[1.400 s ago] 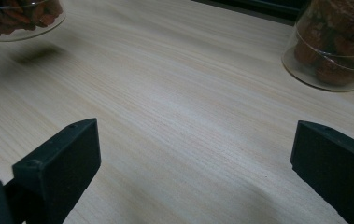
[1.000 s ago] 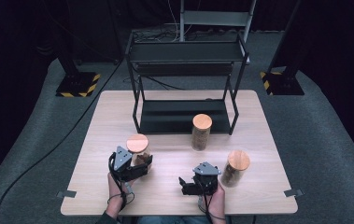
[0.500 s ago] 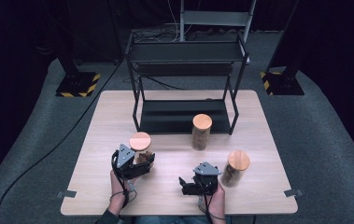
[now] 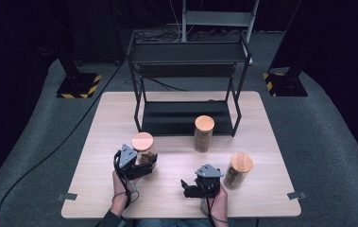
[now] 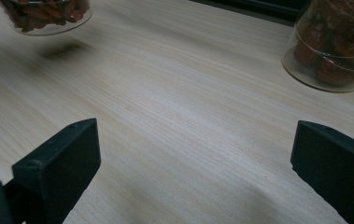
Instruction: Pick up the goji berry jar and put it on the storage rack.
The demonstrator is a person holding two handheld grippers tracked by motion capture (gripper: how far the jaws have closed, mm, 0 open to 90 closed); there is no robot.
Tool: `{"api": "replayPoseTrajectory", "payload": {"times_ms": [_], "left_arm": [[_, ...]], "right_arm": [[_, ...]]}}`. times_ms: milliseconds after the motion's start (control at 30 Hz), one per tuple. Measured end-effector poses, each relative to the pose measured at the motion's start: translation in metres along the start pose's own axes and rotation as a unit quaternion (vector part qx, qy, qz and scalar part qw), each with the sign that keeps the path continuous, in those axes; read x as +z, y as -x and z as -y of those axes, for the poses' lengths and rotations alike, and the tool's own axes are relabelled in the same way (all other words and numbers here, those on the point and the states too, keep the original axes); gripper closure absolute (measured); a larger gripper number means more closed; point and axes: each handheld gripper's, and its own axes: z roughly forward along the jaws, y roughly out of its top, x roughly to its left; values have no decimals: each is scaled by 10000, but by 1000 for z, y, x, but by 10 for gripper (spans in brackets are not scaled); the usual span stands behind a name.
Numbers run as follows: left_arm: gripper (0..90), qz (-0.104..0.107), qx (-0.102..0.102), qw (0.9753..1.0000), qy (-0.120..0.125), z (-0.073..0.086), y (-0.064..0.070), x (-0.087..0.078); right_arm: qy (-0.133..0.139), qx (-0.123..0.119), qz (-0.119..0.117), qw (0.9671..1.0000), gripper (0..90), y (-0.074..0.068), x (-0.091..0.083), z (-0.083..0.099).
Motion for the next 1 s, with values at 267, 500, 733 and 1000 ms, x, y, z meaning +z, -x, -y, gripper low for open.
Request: {"api": "replayPoseTrajectory", "payload": {"times_ms": [267,500,733,1000], "left_arm": [[246,9,-3,10000,-10,-1,0,5],[246,8,-5,10000,-14,-3,-1,7],[246,10,-10,10000,-13,-4,-3,11],[246,28,22,10000,-49,-5,-2,15]], "right_arm": [[18,-9,13,10000,8,0,0,0],[-3,-21,14,10000,9,-1,0,0],[-7,-26,30,10000,9,-1,0,0],[-25,-31,38,10000,8,-1,0,0]]}}
